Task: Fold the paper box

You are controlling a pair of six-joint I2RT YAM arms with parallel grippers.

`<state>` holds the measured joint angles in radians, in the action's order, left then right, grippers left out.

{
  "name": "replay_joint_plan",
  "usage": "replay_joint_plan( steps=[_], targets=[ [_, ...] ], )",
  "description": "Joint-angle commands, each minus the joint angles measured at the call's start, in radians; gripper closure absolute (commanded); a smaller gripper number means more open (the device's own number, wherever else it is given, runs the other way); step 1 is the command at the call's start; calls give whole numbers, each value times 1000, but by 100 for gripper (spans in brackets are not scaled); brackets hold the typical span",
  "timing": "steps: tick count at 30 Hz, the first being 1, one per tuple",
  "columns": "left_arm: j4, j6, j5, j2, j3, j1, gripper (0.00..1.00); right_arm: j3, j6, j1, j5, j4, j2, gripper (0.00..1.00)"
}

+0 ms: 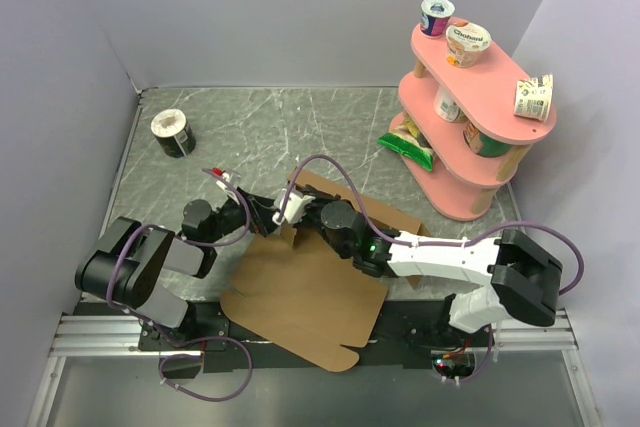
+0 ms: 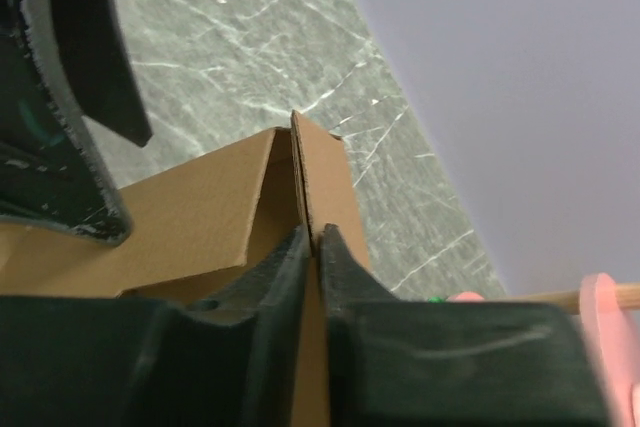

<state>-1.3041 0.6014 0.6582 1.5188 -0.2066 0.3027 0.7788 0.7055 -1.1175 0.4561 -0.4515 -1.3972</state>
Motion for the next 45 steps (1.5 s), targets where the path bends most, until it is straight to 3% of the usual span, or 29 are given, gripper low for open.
replay_joint_plan(
  steps=[1,2,5,8,10,13,18,24,35,39,45],
  targets=[
    [-185,-31,37,-2,-28,4,5,-12,-49,-7,-23,46,44,74],
    [-188,-28,38,0,-27,4,6,-12,-49,-8,-23,51,47,63],
    [-188,-28,41,4,-28,4,9,-18,-55,-5,-20,65,58,48],
    [-182,-29,43,11,-34,4,11,-21,-58,-7,-13,77,64,39],
    [-188,-26,43,15,-36,4,12,-16,-63,-8,-16,100,64,39],
    [-198,-22,44,24,-40,4,13,-19,-67,-7,-25,120,69,46],
    [-213,-15,38,38,-42,4,15,-30,-89,-7,-40,148,75,71],
    [-245,-14,15,63,-34,7,16,-56,-126,-7,-48,166,90,75],
    [-64,-209,-232,-34,-34,127,9,-24,-144,-7,-79,192,73,77],
    [-20,-239,-232,-62,-33,151,5,-15,-147,-7,-85,195,66,77],
    [20,-282,-281,-40,-40,194,8,8,-141,4,-71,223,70,82]
  ],
)
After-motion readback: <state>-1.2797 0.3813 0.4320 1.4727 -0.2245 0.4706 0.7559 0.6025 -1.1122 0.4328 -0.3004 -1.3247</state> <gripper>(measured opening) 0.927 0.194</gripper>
